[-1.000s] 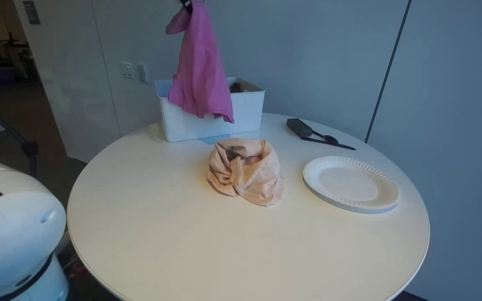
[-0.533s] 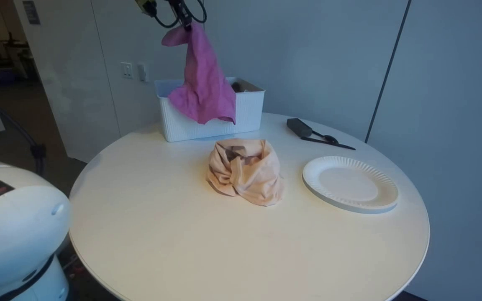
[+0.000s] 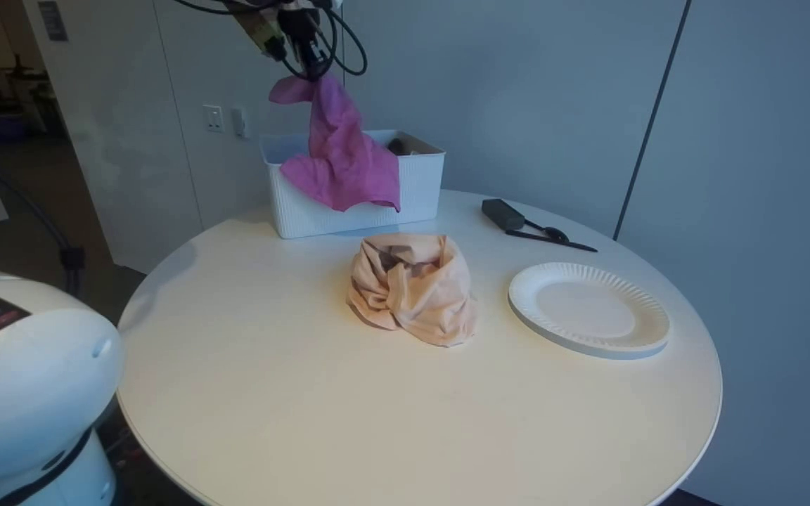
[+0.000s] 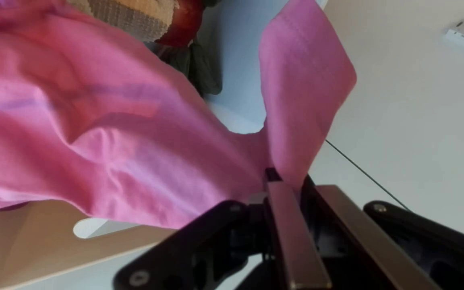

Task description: Put the pink towel and peach t-shirt in the storage container.

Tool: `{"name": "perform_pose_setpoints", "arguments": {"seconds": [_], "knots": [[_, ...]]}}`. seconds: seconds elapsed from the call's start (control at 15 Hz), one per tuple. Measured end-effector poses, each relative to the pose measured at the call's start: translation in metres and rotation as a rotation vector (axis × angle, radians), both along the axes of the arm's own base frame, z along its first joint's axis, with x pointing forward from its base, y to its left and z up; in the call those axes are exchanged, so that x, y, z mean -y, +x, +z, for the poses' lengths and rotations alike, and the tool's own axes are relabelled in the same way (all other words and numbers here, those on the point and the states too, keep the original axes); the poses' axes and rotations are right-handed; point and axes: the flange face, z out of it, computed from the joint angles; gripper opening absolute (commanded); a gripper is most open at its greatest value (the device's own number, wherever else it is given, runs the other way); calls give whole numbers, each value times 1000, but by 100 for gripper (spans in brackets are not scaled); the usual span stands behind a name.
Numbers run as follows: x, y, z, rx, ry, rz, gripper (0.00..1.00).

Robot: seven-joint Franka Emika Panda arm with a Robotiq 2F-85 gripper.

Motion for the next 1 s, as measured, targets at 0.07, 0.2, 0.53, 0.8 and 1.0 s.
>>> {"name": "perform_pose_setpoints", "arguments": {"seconds": [0.07,0.2,0.53,0.8,1.0], "knots": [[-3,0,2,6,-24,34,5],[-12,-1,8,24,-81,123,5],[-37,9,23,82,-218,349,5],[-45,39,19,135,-292,498,5],[-50,64,13,145,-328,580,5]]}}
